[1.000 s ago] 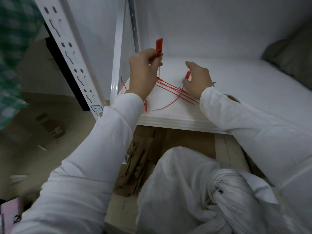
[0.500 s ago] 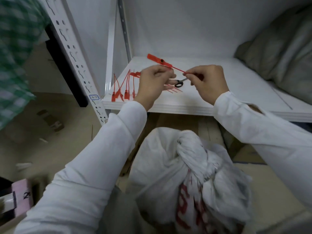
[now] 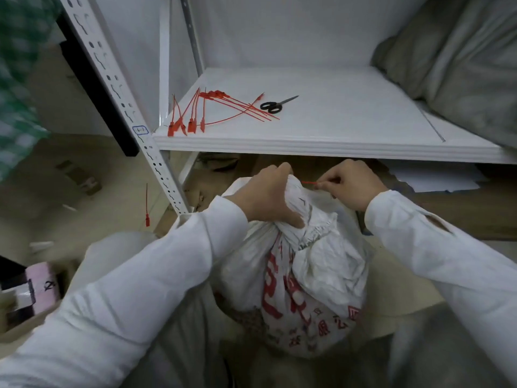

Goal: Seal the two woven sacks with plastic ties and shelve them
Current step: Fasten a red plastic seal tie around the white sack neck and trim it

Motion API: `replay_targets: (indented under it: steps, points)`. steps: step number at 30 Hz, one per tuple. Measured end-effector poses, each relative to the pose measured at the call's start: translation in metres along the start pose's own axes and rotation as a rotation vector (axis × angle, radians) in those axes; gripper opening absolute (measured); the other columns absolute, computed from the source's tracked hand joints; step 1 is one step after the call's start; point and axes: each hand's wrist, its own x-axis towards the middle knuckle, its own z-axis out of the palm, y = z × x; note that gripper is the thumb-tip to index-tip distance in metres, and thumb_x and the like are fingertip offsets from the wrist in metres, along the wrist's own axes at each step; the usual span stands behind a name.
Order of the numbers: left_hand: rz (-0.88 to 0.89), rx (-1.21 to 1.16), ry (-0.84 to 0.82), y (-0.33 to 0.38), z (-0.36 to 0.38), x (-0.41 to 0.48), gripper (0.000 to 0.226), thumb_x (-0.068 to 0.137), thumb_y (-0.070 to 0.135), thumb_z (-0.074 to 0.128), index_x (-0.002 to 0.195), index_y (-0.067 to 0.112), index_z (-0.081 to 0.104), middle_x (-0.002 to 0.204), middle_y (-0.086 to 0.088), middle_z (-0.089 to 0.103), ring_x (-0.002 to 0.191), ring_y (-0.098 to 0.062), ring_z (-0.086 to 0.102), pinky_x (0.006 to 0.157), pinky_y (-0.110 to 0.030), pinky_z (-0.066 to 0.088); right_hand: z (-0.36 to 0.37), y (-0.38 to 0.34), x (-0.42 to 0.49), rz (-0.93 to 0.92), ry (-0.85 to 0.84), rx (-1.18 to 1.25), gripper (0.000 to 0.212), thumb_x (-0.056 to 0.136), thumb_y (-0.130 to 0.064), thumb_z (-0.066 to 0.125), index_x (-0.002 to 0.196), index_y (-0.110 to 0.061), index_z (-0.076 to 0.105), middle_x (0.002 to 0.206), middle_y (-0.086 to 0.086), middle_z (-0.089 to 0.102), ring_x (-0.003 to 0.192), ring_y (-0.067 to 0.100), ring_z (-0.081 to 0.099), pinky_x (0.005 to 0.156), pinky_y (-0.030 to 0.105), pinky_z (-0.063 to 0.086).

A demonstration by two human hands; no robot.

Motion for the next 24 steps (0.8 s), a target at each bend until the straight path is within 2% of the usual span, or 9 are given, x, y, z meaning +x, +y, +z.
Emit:
replay_targets:
  steps: [3, 6, 9, 11, 13, 15, 19, 21, 24]
  points:
    - [0.182, 0.083, 0.08, -0.003, -0.003, -0.003, 0.081, 0.055, 0.05, 0.088, 0.119, 0.025, 0.046, 0.115, 0.005, 0.052, 0.101, -0.015, 0.051, 0.087, -0.031, 0.045, 0.002, -0.002, 0.004, -0.037, -0.041, -0.066, 0.013, 0.089, -0.035, 0.064, 0.092, -0.033, 0.076, 0.09, -0.011, 0.068, 0.088, 0.014, 0.062, 0.081, 0.035, 0.052]
    - [0.226, 0.087, 0.078, -0.013, -0.006, -0.002, 0.087, 0.056, 0.054, 0.086, 0.127, 0.026, 0.044, 0.124, 0.009, 0.053, 0.112, -0.012, 0.048, 0.098, -0.033, 0.039, 0.006, -0.008, 0.009, -0.114, -0.115, -0.096, 0.013, 0.089, -0.038, 0.062, 0.092, -0.037, 0.075, 0.091, -0.013, 0.068, 0.088, 0.013, 0.061, 0.078, 0.032, 0.049]
    - [0.134, -0.072, -0.067, -0.022, -0.011, 0.0, 0.1, 0.059, 0.05, 0.087, 0.141, 0.026, 0.034, 0.137, 0.009, 0.049, 0.121, -0.01, 0.046, 0.104, -0.031, 0.04, 0.012, -0.011, 0.013, -0.165, -0.146, -0.148, 0.015, 0.09, -0.037, 0.06, 0.093, -0.036, 0.074, 0.091, -0.014, 0.067, 0.089, 0.012, 0.06, 0.071, 0.026, 0.039]
    - [0.029, -0.19, -0.245, -0.032, -0.02, -0.001, 0.095, 0.066, 0.044, 0.085, 0.143, 0.028, 0.033, 0.137, 0.01, 0.05, 0.121, -0.009, 0.048, 0.106, -0.031, 0.04, 0.018, -0.01, 0.015, -0.161, -0.171, -0.146, 0.015, 0.09, -0.038, 0.06, 0.095, -0.035, 0.074, 0.088, -0.014, 0.063, 0.088, 0.013, 0.059, 0.07, 0.025, 0.037]
    - [-0.026, -0.26, -0.37, -0.045, -0.031, -0.003, 0.073, 0.073, 0.032, 0.081, 0.136, 0.026, 0.046, 0.129, 0.01, 0.058, 0.119, -0.009, 0.053, 0.109, -0.037, 0.04, 0.023, -0.011, 0.017, -0.15, -0.193, -0.143, 0.016, 0.09, -0.041, 0.06, 0.097, -0.035, 0.074, 0.09, -0.014, 0.063, 0.088, 0.013, 0.059, 0.071, 0.025, 0.038]
    - [-0.027, -0.28, -0.4, -0.056, -0.037, -0.005, 0.054, 0.078, 0.015, 0.077, 0.128, 0.021, 0.057, 0.123, 0.009, 0.064, 0.116, -0.01, 0.058, 0.109, -0.039, 0.04, 0.027, -0.014, 0.018, -0.158, -0.201, -0.139, 0.017, 0.089, -0.042, 0.061, 0.097, -0.035, 0.075, 0.092, -0.013, 0.066, 0.087, 0.013, 0.06, 0.072, 0.026, 0.04]
    - [-0.013, -0.245, -0.405, -0.062, -0.036, -0.009, 0.04, 0.08, -0.003, 0.067, 0.108, 0.025, 0.068, 0.112, 0.009, 0.071, 0.107, -0.007, 0.064, 0.102, -0.032, 0.045, 0.033, -0.021, 0.018, -0.156, -0.182, -0.127, 0.016, 0.09, -0.037, 0.062, 0.096, -0.031, 0.075, 0.083, -0.014, 0.063, 0.078, 0.012, 0.058, 0.07, 0.026, 0.04]
    - [-0.032, -0.175, -0.333, -0.066, -0.031, -0.011, 0.032, 0.082, -0.002, 0.065, 0.093, 0.028, 0.069, 0.1, 0.007, 0.073, 0.096, -0.006, 0.067, 0.096, -0.031, 0.049, 0.035, -0.023, 0.016, -0.154, -0.18, -0.111, 0.016, 0.09, -0.033, 0.062, 0.096, -0.028, 0.076, 0.075, -0.015, 0.058, 0.071, 0.01, 0.054, 0.07, 0.026, 0.039]
    - [-0.046, -0.033, -0.178, -0.066, -0.02, -0.013, 0.014, 0.085, 0.01, 0.071, 0.072, 0.017, 0.07, 0.076, 0.0, 0.07, 0.073, -0.016, 0.065, 0.081, -0.033, 0.055, 0.034, -0.023, 0.014, -0.155, -0.187, -0.029, 0.013, 0.09, -0.022, 0.064, 0.095, -0.019, 0.076, 0.076, -0.01, 0.062, 0.066, 0.002, 0.051, 0.066, 0.021, 0.038]
